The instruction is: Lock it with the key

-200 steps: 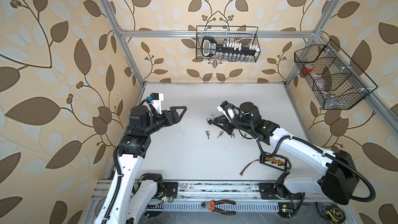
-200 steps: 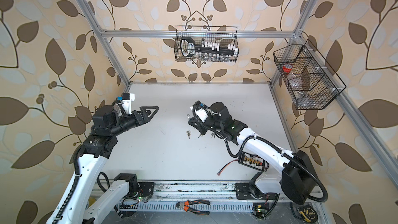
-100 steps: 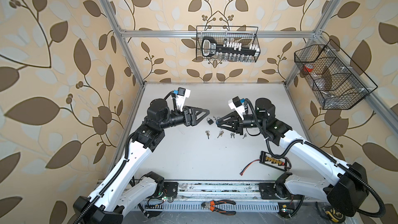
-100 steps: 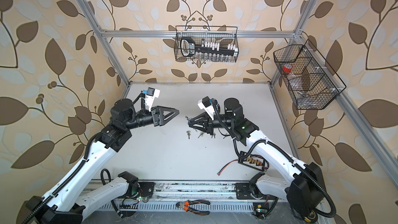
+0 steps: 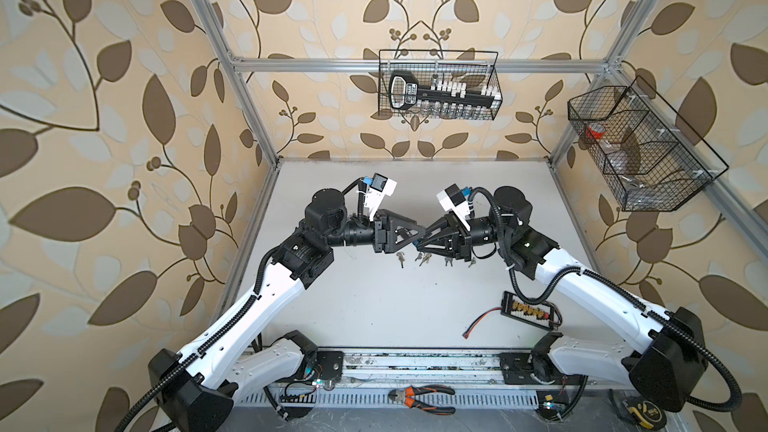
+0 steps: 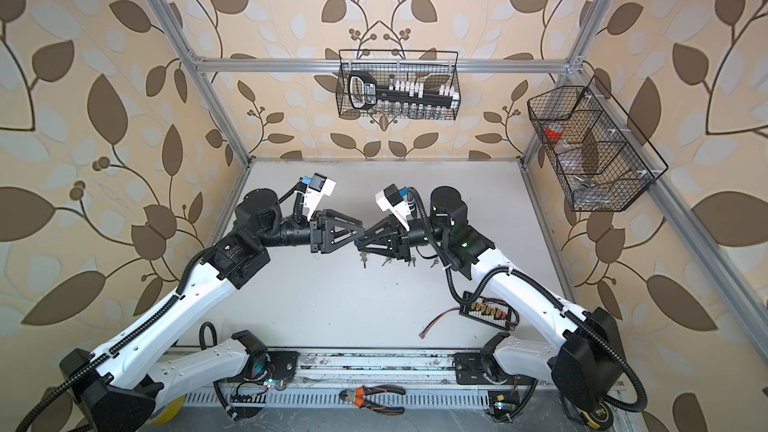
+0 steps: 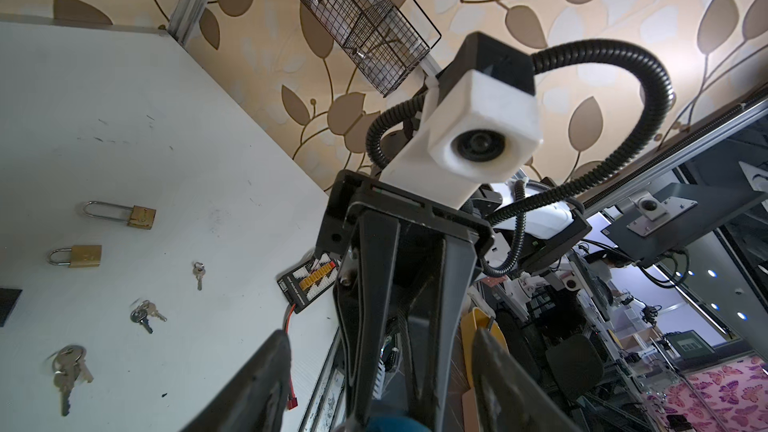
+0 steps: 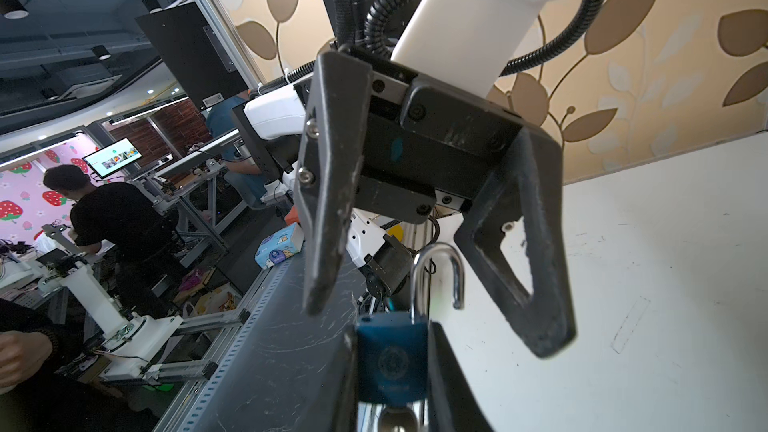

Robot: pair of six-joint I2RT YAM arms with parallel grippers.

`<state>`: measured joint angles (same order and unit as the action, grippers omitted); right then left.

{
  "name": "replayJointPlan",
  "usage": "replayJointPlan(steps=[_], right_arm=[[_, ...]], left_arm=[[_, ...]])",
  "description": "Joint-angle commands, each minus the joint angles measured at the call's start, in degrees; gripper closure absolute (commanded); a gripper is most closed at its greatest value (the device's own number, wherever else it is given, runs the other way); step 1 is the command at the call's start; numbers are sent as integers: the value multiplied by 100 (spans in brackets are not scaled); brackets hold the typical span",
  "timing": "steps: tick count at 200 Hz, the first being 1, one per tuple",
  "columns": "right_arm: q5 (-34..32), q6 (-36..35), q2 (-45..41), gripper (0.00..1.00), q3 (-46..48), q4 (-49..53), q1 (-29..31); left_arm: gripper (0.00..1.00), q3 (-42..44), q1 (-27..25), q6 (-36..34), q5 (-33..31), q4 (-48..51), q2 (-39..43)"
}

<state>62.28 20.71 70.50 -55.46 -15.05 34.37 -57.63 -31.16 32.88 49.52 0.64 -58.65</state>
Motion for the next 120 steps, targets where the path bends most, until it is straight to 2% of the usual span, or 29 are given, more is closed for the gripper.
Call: replayJointPlan(steps=[1,62,120], right_arm=[[-30,42,-4,100,-198,-165,13],[-563,18,-168,100,-107,-71,-126],[-568,7,-269,100,-28,-24,-212]], left_arm=[[36,-205,-40,-160,173,-307,99],[47,-267,-40,-317,28,-65,253],[57,-300,-36,-414,-247,113,341]])
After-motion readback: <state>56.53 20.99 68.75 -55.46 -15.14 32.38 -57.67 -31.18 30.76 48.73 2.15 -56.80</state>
